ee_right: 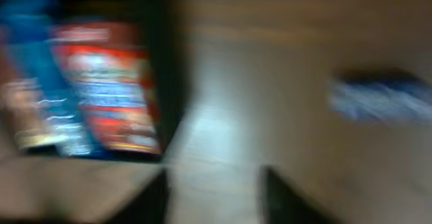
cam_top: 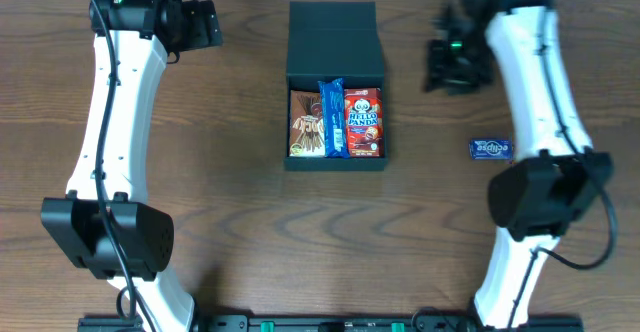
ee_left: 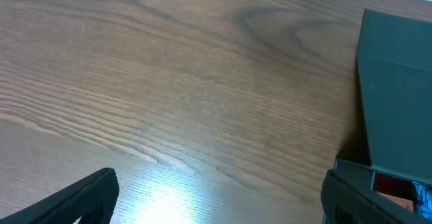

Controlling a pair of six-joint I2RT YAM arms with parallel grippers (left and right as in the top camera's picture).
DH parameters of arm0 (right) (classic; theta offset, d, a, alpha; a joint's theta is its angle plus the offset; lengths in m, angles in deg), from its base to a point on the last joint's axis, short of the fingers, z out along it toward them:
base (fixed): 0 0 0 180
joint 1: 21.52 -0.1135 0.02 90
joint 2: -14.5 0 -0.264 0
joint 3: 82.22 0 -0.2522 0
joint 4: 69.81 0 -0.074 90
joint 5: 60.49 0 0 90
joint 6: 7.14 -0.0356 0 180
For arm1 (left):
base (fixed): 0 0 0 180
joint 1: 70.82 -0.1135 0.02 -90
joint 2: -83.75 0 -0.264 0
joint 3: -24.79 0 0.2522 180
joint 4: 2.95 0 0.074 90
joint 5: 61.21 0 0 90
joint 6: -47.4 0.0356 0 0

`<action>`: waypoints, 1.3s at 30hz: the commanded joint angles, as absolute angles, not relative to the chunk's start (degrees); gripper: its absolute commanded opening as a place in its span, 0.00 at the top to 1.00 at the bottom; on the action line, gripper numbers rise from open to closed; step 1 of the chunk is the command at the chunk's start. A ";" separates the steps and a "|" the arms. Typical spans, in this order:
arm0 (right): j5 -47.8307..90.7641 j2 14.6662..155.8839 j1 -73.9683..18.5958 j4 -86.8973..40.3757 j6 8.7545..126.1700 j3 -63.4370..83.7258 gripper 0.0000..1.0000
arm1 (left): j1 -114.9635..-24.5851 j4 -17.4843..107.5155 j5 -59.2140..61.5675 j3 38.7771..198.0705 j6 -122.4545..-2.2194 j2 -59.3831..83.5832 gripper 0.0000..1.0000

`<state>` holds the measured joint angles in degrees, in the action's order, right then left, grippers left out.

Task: Pack container
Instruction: 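Move the right gripper to the blue Eclipse mints tin on the table, then lower the right gripper and grasp the Eclipse mints tin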

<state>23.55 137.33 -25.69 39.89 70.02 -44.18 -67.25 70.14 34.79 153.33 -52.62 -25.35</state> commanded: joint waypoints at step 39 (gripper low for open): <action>33.04 124.32 -11.00 -2.18 88.10 8.69 0.01 | -67.47 68.87 34.71 154.20 -51.33 -25.66 0.03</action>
<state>33.96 123.34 -11.39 -1.79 85.12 8.76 -67.25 68.87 34.79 153.33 -52.58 -25.35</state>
